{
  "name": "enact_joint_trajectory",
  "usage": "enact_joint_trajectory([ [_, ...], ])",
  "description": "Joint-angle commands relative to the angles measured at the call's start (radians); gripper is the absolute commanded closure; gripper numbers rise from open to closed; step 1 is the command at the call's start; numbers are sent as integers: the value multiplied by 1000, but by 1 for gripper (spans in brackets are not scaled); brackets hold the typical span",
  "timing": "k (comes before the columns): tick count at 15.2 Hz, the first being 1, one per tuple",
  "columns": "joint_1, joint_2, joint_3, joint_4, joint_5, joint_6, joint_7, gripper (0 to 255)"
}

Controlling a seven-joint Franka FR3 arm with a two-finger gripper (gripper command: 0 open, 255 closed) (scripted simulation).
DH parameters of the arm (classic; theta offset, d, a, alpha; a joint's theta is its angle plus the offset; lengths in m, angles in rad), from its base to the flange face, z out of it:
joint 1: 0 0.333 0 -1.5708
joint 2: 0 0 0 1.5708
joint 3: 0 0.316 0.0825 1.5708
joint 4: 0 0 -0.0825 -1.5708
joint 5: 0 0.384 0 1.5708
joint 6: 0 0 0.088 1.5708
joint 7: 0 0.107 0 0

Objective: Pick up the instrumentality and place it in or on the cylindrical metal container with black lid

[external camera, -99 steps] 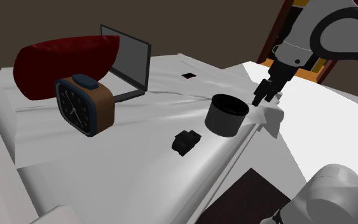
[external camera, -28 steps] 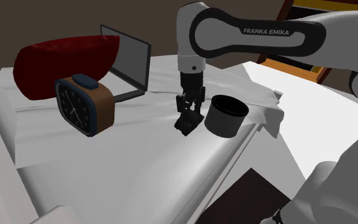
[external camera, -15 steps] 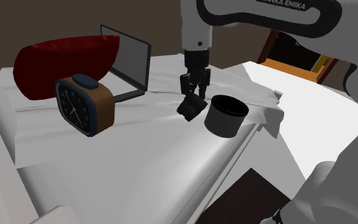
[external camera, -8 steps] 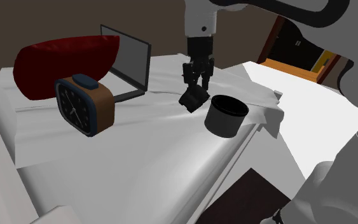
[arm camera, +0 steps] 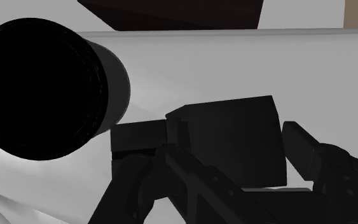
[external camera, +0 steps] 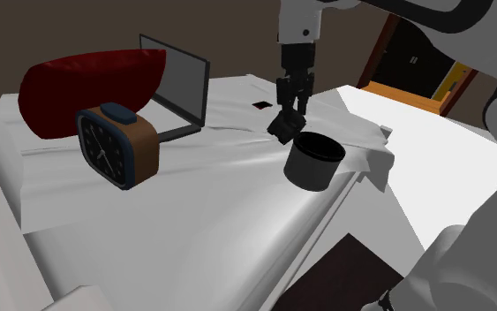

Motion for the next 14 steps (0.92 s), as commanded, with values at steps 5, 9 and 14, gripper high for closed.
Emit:
enact_joint_trajectory([
  [5,-74,-39,-75,-19,-38,-13,-163,255],
  [9,-121,-41,-125,-6,-67,-22,-270,255],
  [14,-189,-11,-196,52,-108,-35,-425,255],
])
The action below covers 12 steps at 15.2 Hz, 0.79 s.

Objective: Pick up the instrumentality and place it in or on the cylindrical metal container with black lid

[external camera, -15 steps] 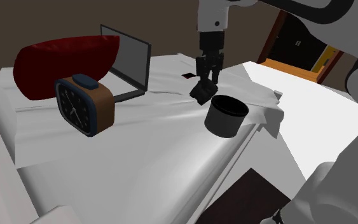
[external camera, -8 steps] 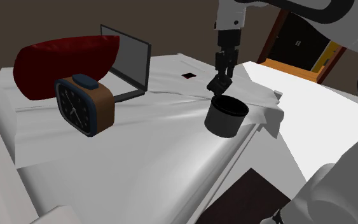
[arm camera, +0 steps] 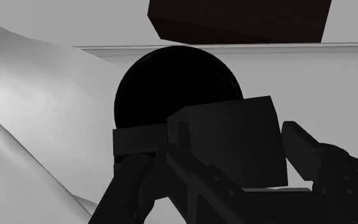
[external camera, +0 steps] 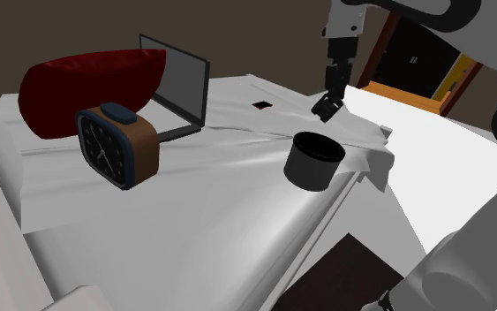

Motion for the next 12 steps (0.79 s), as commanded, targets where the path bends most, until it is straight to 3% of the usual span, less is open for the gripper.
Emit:
enact_joint_trajectory([
  [1,-14,-2,-14,-27,-7,29,-30,255],
  [12,-15,-69,-16,-263,-1,196,-11,255],
])
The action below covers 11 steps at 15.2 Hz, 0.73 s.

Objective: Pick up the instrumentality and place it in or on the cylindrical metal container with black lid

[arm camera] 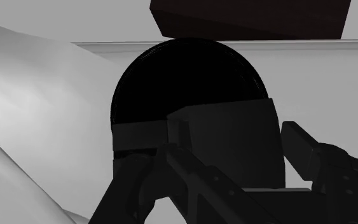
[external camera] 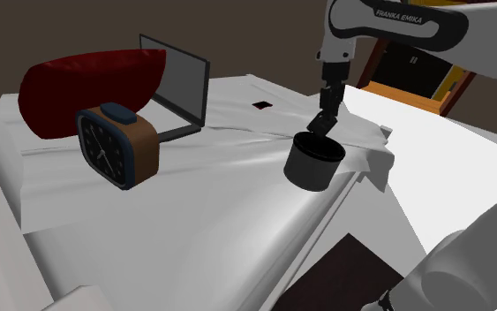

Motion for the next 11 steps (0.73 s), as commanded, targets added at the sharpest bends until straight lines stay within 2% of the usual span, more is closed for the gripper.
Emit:
enact_joint_trajectory([
  [1,0,-7,0,-35,1,28,3,255],
  [7,-1,-27,-1,-139,2,112,12,255],
  [11,-1,-28,-1,-150,2,122,13,255],
])
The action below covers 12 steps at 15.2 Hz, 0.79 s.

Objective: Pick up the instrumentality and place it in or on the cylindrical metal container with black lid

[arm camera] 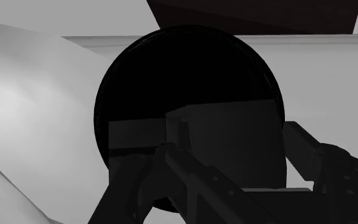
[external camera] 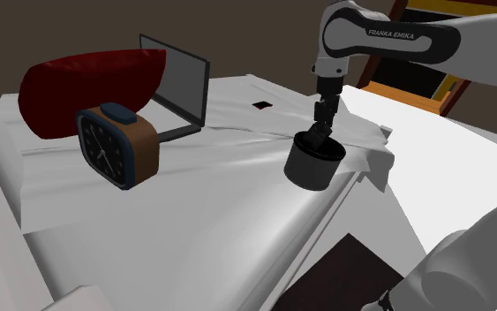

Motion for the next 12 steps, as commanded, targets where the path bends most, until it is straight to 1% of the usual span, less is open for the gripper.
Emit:
enact_joint_trajectory([
  [1,-2,2,-2,-7,-1,3,1,255],
  [5,-2,2,-1,-7,-1,3,1,255],
  [6,-3,1,-1,-7,-1,2,1,0],
  [11,-2,2,-1,-7,-1,3,1,0],
  [12,-1,19,1,45,-1,-33,0,0],
])
